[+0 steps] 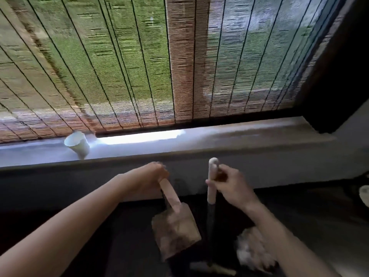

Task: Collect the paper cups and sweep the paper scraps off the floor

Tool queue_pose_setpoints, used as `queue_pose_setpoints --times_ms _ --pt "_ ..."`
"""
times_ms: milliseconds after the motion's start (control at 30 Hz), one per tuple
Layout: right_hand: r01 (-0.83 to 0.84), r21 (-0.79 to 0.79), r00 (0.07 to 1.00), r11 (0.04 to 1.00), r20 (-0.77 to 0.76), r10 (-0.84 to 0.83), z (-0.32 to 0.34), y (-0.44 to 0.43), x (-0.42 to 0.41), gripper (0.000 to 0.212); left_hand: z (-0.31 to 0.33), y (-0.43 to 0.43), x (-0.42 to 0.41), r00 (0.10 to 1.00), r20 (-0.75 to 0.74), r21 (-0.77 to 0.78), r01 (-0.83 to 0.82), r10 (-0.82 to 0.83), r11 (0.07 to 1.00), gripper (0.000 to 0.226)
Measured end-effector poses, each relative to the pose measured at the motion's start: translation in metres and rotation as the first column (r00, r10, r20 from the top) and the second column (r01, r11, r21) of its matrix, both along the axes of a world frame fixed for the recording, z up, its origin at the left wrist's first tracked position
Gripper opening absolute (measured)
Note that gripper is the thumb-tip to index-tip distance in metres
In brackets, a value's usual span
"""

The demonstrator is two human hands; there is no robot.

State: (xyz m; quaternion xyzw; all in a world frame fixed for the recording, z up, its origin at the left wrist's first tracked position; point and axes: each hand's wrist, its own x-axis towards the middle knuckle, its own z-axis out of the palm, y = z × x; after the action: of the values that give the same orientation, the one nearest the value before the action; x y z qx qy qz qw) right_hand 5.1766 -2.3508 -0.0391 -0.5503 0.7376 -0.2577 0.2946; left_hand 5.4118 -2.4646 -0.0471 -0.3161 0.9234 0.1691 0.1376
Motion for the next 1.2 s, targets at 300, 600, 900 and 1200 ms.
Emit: queue_pose_setpoints --times_ms 300,600,900,1200 --pt "0.025 -0.013 0.997 1.0 0.071 -0.024 -0.028 -0.133 0.006 0.025 -0.037 -0.092 -0.031 0.974 -0.191 0.147 -0.097 0.125 0.984 0.03" --pt "0.096 0.063 0.975 0.993 0.196 -0.107 -0.048 -0.188 -0.013 0.026 -0.055 -0.123 -0.054 0.841 -0.322 0.418 -0.286 0.435 0.862 0.045" --pt "0.091 0.167 0.96 0.982 0.249 -0.132 -0.053 -0.204 -0.024 0.047 -0.047 -0.113 -0.057 0.763 -0.307 0.669 -0.252 0.569 0.699 0.064" --pt "0.086 0.252 0.955 0.964 0.253 -0.152 -0.053 -0.184 -0.031 0.061 -0.046 -0.106 -0.052 0.887 -0.24 0.535 -0.218 0.394 0.816 0.068"
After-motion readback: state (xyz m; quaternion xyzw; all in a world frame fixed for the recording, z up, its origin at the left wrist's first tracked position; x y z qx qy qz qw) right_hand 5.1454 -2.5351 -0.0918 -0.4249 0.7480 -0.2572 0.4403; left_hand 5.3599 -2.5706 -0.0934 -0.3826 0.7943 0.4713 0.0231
